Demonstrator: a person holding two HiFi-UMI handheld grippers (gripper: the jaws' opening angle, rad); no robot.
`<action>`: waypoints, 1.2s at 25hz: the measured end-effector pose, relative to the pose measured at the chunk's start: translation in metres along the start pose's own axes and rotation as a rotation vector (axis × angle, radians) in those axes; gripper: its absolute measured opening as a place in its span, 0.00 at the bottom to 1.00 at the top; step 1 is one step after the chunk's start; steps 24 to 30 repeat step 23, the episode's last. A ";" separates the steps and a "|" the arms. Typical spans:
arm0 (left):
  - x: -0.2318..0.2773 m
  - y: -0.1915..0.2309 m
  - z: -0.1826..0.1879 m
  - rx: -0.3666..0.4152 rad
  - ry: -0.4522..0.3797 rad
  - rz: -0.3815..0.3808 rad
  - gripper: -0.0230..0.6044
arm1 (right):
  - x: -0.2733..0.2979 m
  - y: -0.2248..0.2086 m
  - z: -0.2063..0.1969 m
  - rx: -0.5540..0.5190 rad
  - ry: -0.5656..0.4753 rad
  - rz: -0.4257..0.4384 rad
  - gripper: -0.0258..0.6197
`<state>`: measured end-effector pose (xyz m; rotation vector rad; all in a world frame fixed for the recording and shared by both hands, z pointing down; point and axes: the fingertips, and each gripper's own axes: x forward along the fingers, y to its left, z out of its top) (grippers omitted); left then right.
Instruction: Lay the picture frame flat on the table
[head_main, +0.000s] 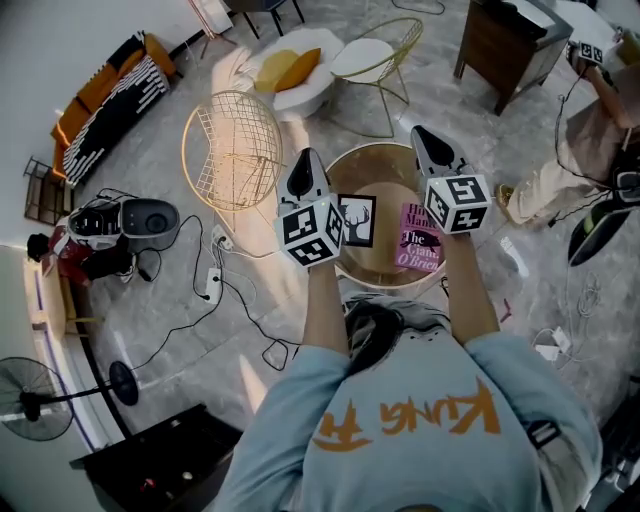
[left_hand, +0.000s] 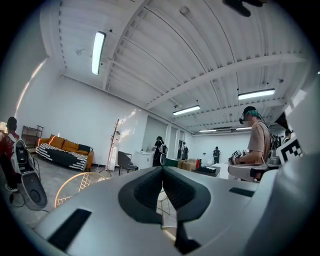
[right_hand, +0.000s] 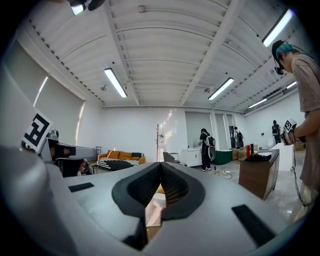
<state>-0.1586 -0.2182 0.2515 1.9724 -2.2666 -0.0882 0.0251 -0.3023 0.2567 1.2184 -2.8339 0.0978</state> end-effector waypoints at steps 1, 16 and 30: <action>0.000 0.003 0.001 0.002 0.000 0.006 0.07 | 0.001 0.000 0.001 -0.003 0.001 0.002 0.04; 0.011 0.010 -0.002 0.061 0.032 0.083 0.07 | 0.003 -0.010 -0.003 -0.005 0.014 -0.006 0.04; 0.020 0.004 -0.011 0.051 0.041 0.084 0.07 | -0.004 -0.025 -0.012 0.005 0.028 -0.010 0.04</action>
